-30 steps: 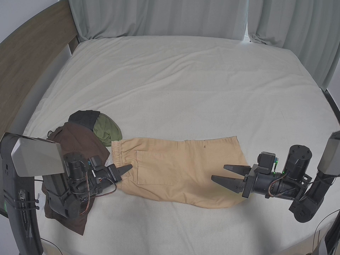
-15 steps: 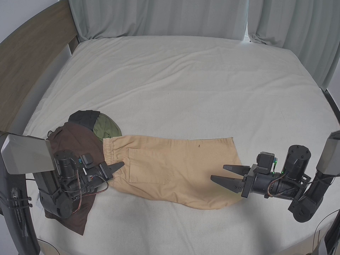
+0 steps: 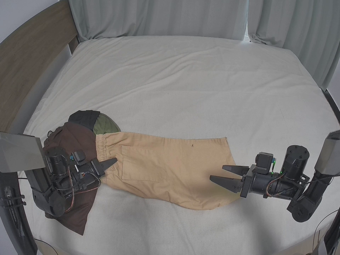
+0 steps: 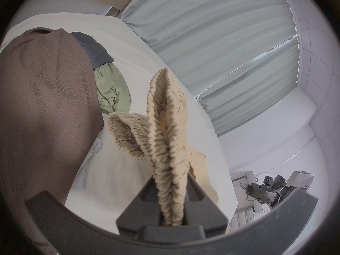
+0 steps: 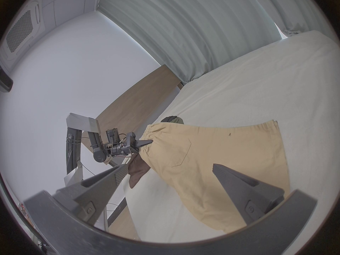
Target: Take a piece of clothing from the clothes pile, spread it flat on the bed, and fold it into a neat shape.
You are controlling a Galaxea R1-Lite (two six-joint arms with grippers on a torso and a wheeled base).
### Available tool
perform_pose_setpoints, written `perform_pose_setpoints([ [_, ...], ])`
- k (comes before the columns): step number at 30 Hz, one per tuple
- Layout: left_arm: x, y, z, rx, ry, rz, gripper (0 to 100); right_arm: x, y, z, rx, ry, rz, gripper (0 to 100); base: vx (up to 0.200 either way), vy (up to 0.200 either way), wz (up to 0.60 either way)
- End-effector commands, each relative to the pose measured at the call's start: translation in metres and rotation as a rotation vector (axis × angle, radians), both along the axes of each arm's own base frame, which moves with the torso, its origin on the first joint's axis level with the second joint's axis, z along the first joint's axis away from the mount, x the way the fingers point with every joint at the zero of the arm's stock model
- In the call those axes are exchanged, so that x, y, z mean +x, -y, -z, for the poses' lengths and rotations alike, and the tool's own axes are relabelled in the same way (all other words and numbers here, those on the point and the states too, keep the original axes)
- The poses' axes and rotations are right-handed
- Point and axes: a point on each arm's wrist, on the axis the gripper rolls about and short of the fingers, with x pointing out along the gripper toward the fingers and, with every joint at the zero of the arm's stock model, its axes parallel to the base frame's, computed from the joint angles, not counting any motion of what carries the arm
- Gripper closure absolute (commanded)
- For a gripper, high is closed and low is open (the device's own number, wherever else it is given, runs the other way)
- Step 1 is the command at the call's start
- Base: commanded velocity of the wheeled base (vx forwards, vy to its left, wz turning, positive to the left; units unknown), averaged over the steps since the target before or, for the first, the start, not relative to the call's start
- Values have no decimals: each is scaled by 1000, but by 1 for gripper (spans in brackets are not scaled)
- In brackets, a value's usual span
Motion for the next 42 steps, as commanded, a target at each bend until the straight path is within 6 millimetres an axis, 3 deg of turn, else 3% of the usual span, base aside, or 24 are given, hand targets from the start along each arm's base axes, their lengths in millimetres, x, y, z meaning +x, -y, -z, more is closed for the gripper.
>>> perform_pose_setpoints([
  [1, -5, -5, -1, 2, -8, -12, 100, 0, 0, 1, -1, -2, -1, 0, 0, 0, 0],
  [13, -15, -41, -10, 10, 12, -42, 100, -1, -2, 1, -2, -5, -8, 0, 0, 0, 0],
  [20, -17, -46, -7, 50, 29, -29, 100, -1, -2, 1, -2, -5, -10, 0, 0, 0, 0],
  [26, -15, -41, -10, 52, 47, -11, 100, -1, -2, 1, -2, -5, -7, 0, 0, 0, 0],
  [42, -12, -4, -14, 54, 81, 97, 100, 0, 0, 1, -1, -3, -1, 0, 0, 0, 0],
])
